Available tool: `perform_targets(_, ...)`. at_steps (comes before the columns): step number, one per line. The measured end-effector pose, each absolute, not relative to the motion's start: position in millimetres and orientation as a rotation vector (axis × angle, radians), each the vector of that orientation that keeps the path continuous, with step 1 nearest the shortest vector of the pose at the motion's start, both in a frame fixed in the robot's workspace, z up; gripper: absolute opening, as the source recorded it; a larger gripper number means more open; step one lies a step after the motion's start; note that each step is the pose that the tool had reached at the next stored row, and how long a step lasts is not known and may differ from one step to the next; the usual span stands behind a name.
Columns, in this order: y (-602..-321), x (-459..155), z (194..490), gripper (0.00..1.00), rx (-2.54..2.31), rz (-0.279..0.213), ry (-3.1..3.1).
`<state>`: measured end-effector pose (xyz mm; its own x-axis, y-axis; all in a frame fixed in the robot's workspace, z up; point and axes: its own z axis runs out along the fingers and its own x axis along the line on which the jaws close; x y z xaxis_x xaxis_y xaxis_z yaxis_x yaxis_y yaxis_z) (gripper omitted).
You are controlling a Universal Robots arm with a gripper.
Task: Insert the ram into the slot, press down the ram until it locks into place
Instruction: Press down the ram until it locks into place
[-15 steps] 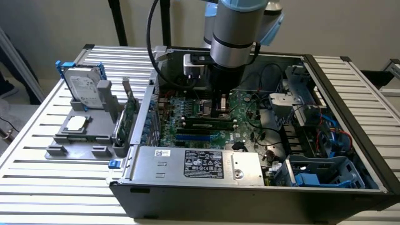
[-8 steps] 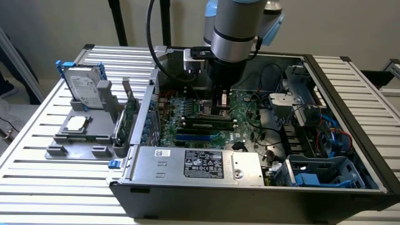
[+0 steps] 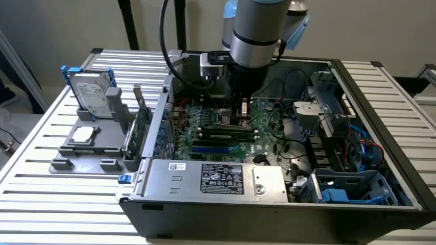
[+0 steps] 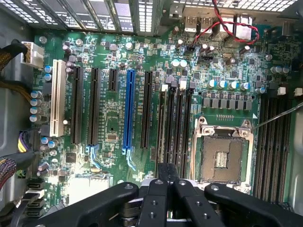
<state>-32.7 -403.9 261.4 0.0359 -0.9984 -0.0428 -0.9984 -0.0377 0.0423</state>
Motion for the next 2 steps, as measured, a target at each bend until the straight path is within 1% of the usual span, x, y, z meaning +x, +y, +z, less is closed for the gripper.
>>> perform_targets(2, -403.9, -32.7, 261.4, 0.11, 2.260, -0.095, -2.179)
